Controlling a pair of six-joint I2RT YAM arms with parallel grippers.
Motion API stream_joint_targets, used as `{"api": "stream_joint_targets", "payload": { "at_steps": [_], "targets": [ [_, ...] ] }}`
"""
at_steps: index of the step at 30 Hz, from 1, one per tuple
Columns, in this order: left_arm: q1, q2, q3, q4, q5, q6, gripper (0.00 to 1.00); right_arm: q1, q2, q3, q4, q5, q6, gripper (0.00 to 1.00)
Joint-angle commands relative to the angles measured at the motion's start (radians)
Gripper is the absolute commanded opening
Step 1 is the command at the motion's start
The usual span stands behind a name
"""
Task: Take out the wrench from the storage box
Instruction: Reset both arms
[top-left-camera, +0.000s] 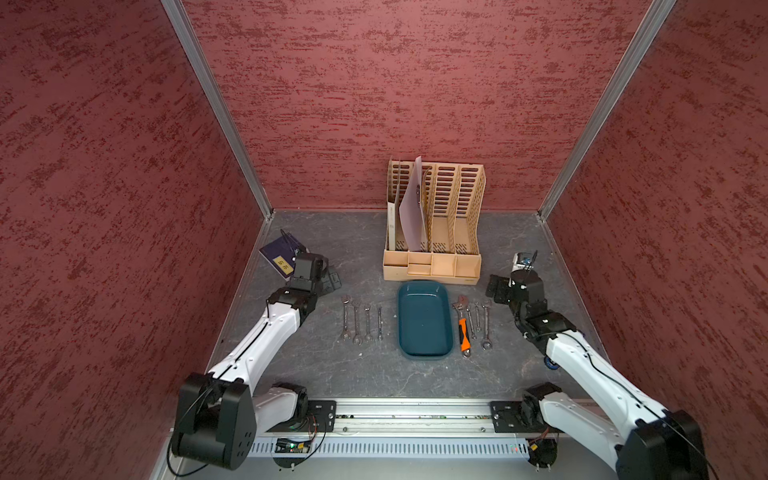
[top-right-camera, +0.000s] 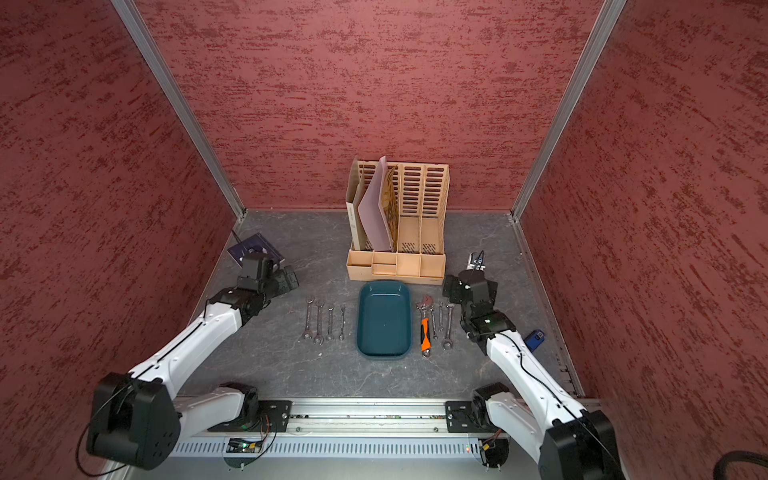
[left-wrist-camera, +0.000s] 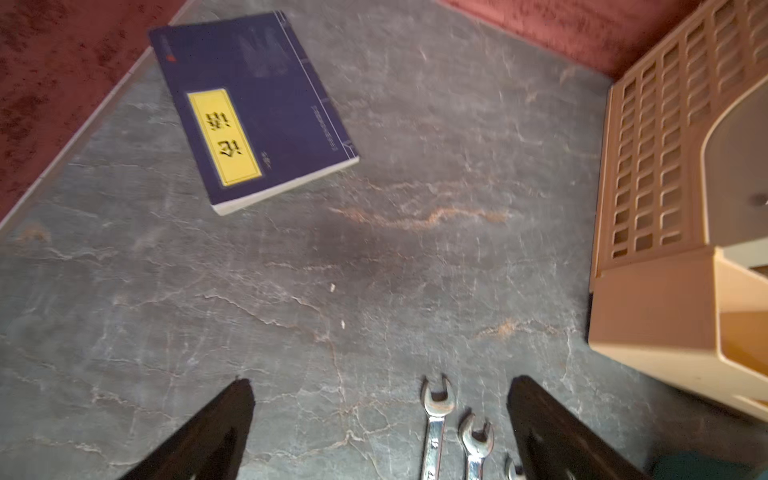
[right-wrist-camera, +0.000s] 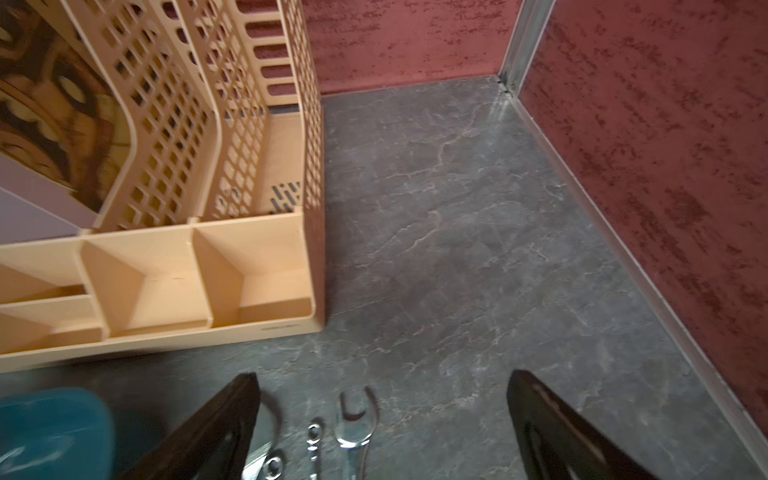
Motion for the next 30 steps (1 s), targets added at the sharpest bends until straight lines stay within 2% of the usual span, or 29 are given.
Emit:
{"api": "stream_joint_targets", "payload": {
  "at_steps": [1, 3, 6, 9, 11, 15, 19, 21, 23, 27, 30],
  "targets": [
    [0.071, -0.066, -0.110, 0.270, -0.063, 0.046, 1.00, 0.001, 0.071, -0.076, 0.467, 0.122, -0.165, 0.98],
    [0.116, -0.090, -0.187, 0.389, -0.056, 0.075, 1.00, -0.013, 0.146, -0.100, 0.584, 0.125, -0.191, 0.99],
    [0.132, -0.111, -0.320, 0.626, -0.087, 0.159, 1.00, -0.026, 0.304, -0.105, 0.755, 0.108, -0.284, 0.98],
    [0.146, -0.056, -0.412, 0.858, -0.098, 0.248, 1.00, -0.039, 0.430, -0.109, 0.888, 0.094, -0.315, 0.98],
    [0.170, 0.009, -0.425, 0.913, -0.086, 0.265, 1.00, -0.052, 0.495, -0.129, 0.980, 0.030, -0.307, 0.98],
    [0.241, 0.102, -0.411, 1.002, 0.054, 0.248, 1.00, -0.113, 0.495, -0.096, 0.899, -0.056, -0.249, 0.98],
    [0.294, 0.233, -0.423, 1.193, 0.186, 0.222, 1.00, -0.205, 0.496, -0.063, 0.813, -0.250, -0.192, 0.99],
    [0.290, 0.267, -0.412, 1.213, 0.214, 0.243, 1.00, -0.240, 0.502, -0.090, 0.850, -0.320, -0.169, 0.98],
    [0.280, 0.271, -0.409, 1.219, 0.235, 0.261, 1.00, -0.251, 0.549, -0.136, 0.975, -0.388, -0.182, 0.98],
    [0.267, 0.303, -0.416, 1.266, 0.288, 0.299, 1.00, -0.252, 0.532, -0.124, 0.935, -0.400, -0.186, 0.98],
    [0.257, 0.391, -0.398, 1.311, 0.307, 0.315, 1.00, -0.252, 0.538, -0.127, 0.946, -0.398, -0.186, 0.98]
  ]
}}
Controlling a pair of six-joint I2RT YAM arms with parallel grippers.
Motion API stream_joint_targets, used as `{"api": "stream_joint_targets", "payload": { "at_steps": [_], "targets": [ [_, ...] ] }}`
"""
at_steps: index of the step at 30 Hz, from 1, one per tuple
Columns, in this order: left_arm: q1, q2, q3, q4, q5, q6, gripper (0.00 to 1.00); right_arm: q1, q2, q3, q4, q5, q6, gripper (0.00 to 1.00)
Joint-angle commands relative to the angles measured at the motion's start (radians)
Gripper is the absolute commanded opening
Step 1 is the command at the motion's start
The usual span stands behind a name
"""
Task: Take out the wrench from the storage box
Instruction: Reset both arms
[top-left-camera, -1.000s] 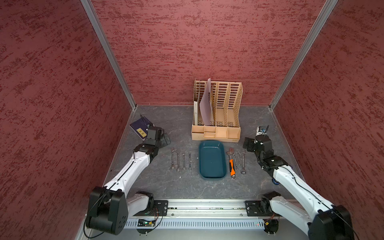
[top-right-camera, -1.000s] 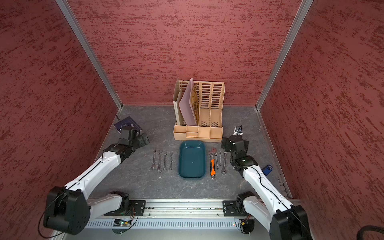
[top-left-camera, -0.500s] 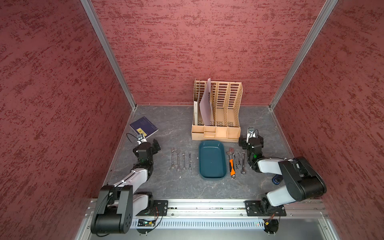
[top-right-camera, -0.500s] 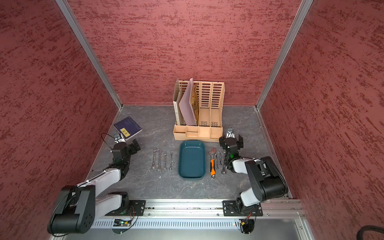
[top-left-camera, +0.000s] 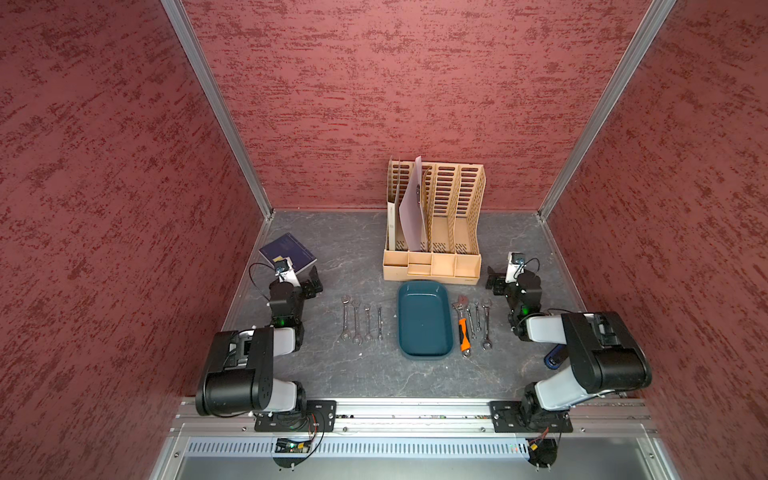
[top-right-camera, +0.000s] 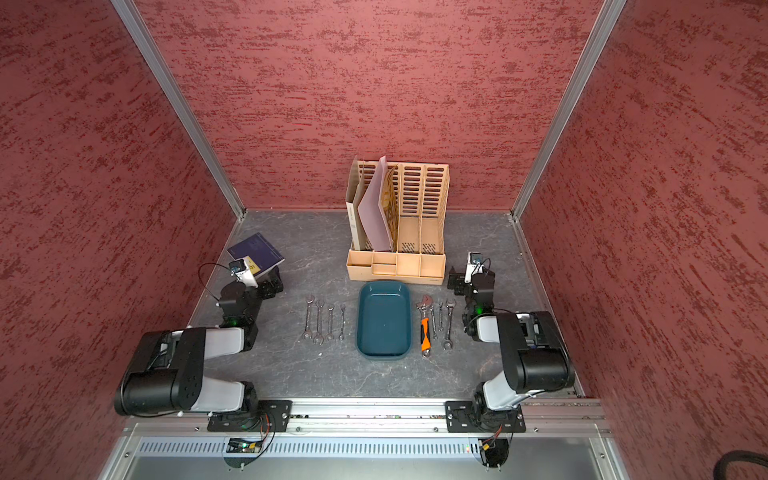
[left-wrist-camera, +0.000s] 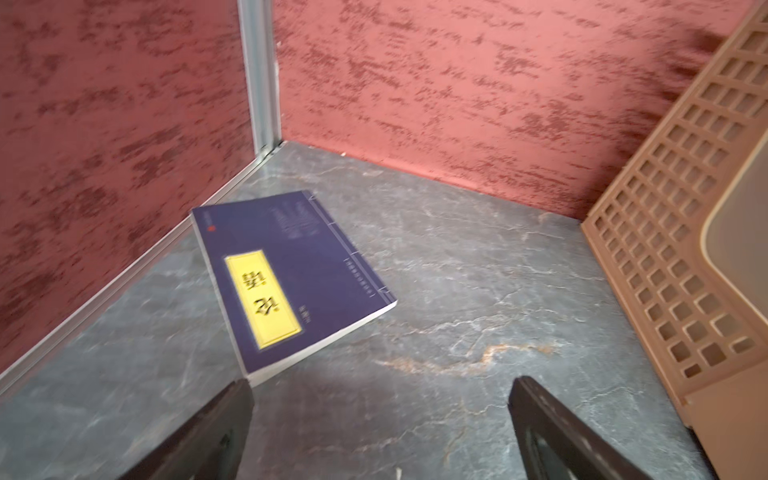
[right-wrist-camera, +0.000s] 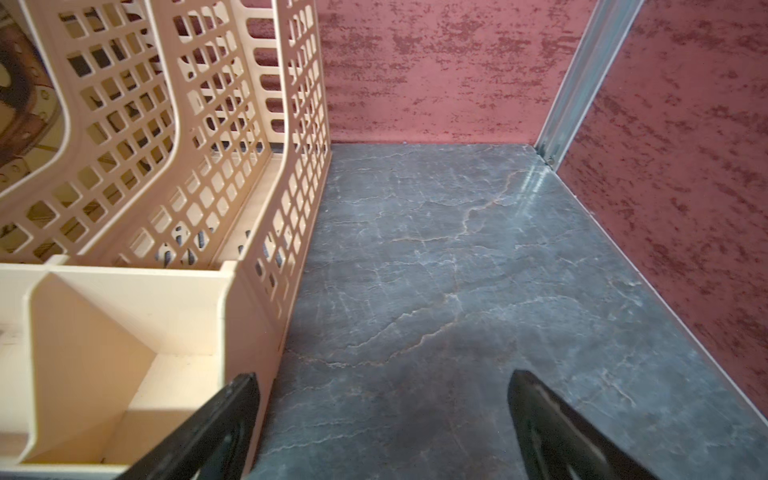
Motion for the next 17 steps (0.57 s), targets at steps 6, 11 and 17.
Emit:
{"api": "stream_joint_targets", "payload": {
  "at_steps": [6, 11, 17],
  "targets": [
    [-0.057, 0.083, 0.080, -0.014, 0.021, 0.092, 1.00, -0.002, 0.001, -0.009, 0.054, -0.050, 0.010, 0.99],
    [-0.078, 0.081, 0.090, -0.034, -0.013, 0.105, 1.00, -0.002, 0.002, -0.006, 0.048, -0.051, 0.010, 0.98],
    [-0.079, 0.082, 0.090, -0.034, -0.013, 0.106, 1.00, -0.004, 0.000, -0.009, 0.051, -0.053, 0.012, 0.98]
  ]
}}
